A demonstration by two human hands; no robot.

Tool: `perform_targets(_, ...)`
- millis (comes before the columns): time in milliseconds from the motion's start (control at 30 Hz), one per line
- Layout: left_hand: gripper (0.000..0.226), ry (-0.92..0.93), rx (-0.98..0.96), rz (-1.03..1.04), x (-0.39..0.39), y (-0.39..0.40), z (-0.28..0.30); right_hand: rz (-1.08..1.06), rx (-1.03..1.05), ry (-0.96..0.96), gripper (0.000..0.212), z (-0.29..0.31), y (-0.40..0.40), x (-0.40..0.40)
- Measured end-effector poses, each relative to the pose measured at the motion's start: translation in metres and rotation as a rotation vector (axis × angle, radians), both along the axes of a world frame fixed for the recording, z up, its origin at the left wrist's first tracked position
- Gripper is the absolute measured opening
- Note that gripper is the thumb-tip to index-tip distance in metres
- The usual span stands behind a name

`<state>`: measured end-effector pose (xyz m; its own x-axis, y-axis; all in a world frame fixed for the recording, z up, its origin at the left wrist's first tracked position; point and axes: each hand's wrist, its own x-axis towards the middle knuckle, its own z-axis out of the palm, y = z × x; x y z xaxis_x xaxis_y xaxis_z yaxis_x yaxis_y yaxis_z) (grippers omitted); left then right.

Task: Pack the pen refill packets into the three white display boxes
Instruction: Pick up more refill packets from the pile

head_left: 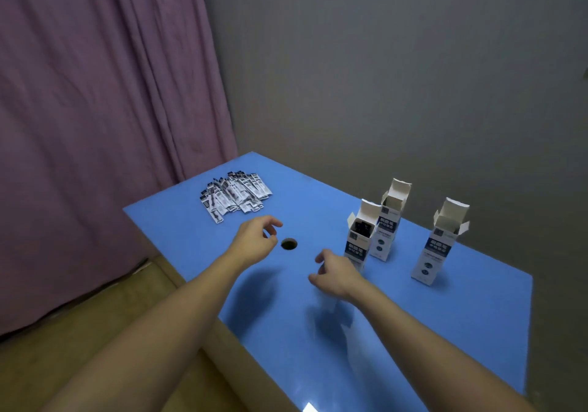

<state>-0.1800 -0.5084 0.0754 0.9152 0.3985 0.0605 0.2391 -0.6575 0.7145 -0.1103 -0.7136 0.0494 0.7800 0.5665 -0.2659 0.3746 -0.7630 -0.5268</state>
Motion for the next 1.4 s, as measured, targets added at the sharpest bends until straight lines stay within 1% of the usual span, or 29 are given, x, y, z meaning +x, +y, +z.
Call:
perform_targets(167,0.029,-0.041,0.016,0.062,-0.031,0.052,0.007,0.018,0.082,-0.037,0.050,0.006,0.059,-0.006)
perform_targets(300,0.031,-0.073,0.025,0.101,-0.046,0.104,0.010,0.024,0.098,-0.066,0.052,0.005,0.116,-0.009)
perform_targets(467,0.030,-0.065,0.042,0.081,-0.058,0.177,0.007,0.024,0.049,-0.100,0.048,0.003,0.188,-0.010)
perform_targets(733,0.034,-0.037,0.033,0.054,-0.071,0.284,0.004,-0.078,0.104,-0.163,0.046,0.003,0.300,-0.005)
perform_targets(867,0.033,-0.022,0.037,0.044,-0.072,0.325,0.001,-0.080,0.135,-0.205,0.036,0.000,0.347,-0.007)
perform_targets(967,0.029,-0.030,0.037,0.056,-0.064,0.354,-0.003,-0.075,0.157,-0.245,0.031,-0.005,0.377,-0.005)
perform_targets(1200,0.027,-0.042,-0.017,0.078,-0.028,0.413,-0.015,-0.180,0.263,-0.204,0.034,-0.030,0.429,0.020)
perform_targets(1400,0.025,-0.029,-0.017,-0.003,0.034,0.464,-0.012,-0.224,0.276,-0.220,0.047,-0.043,0.479,0.069)
